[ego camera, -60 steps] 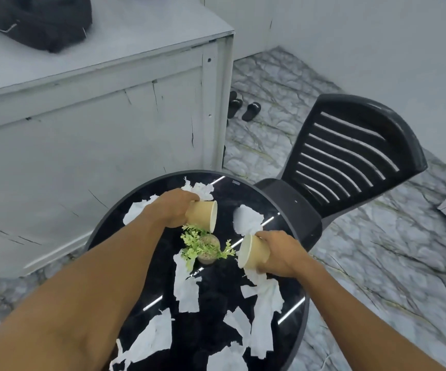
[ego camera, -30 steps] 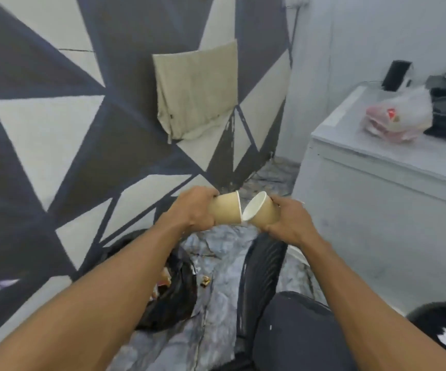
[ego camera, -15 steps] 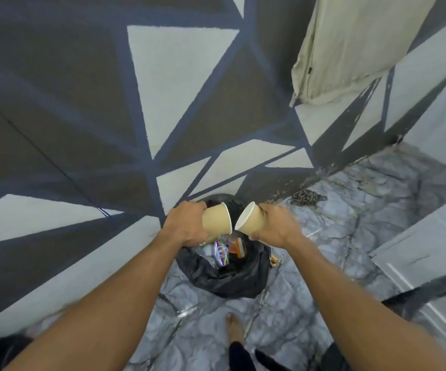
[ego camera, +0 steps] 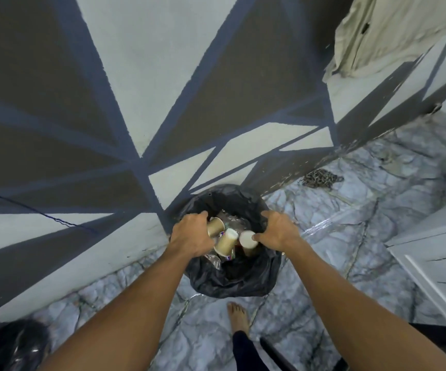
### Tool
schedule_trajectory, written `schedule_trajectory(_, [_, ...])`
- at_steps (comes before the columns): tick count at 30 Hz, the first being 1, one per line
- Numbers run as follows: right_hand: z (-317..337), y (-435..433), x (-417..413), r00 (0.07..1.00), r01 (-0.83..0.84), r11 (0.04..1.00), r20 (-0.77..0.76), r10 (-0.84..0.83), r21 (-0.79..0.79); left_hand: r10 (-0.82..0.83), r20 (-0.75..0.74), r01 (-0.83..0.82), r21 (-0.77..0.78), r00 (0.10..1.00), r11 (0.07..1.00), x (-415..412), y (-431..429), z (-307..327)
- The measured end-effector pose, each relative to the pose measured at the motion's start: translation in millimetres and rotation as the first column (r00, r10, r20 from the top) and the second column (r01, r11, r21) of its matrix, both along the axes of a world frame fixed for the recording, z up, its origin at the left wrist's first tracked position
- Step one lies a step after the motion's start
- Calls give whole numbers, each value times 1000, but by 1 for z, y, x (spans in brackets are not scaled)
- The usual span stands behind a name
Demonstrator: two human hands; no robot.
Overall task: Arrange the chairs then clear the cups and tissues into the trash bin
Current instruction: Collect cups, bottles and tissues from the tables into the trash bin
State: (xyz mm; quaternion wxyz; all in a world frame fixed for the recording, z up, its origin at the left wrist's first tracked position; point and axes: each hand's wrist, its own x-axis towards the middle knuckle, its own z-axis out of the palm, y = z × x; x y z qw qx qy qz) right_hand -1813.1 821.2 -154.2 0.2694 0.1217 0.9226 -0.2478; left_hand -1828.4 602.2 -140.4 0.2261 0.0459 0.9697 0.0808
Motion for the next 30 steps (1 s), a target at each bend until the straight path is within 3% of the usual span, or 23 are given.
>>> schedule_trajectory(7, [31, 15, 27, 998, 37, 998, -44, -40, -48, -68, -50, 71, 52, 996, 996, 9, 25, 24])
schedule_trajectory(15, [101, 43, 127, 957, 126, 991, -259, -132, -38, -267, -152, 292, 178, 951, 940, 77, 77, 82])
schedule_trajectory(23, [162, 94, 290, 790, 336, 934, -504, -348, -119, -537, -316, 620, 299, 782, 726, 211, 178, 138])
schedule_trajectory(30, [167, 187, 465, 646, 617, 779, -493, -583, -113, -737, -345, 811, 316, 581, 492, 345, 297, 159])
